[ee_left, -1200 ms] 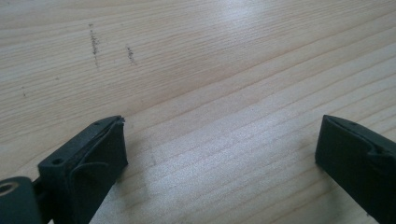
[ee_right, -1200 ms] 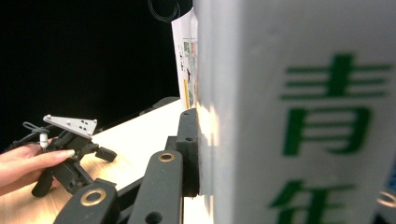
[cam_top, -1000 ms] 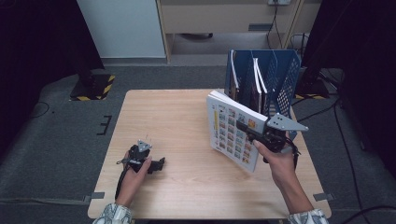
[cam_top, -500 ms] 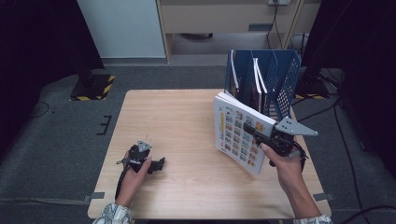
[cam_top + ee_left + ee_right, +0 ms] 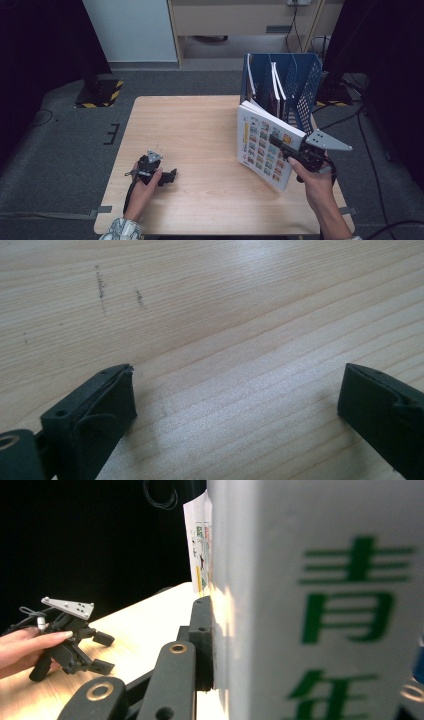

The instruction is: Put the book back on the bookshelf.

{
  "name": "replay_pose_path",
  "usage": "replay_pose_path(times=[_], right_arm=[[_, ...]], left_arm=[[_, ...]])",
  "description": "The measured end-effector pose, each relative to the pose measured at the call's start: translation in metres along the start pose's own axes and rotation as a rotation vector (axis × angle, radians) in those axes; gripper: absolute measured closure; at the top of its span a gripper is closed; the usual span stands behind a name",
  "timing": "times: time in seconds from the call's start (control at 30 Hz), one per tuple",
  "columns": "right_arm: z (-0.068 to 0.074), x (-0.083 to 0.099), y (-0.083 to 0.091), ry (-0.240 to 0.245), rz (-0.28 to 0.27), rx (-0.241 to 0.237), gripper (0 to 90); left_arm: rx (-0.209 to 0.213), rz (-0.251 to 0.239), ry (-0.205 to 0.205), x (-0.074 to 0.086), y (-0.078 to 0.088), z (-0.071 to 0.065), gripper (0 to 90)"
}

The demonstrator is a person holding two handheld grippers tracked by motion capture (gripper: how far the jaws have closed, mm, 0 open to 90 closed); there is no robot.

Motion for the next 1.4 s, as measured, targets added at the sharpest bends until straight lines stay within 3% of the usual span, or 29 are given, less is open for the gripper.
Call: replay_pose_path(times=[1.4], right_arm=[[-0.034,0.009,0.054,-0.017,0.005,0.117,73.7]], left_arm=[[0.0,0.001,0.0,0.0,0.0,0.0,0.8]])
Point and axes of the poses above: each handheld gripper's, and its own axes: y roughly backward along the jaws, x roughly out of its underside, z roughly to its left, the point moved 6 cm from there along -y, roughly forward along the jaws, and after that the axes turned 2 degrees about -x, right-handed, at the moved point
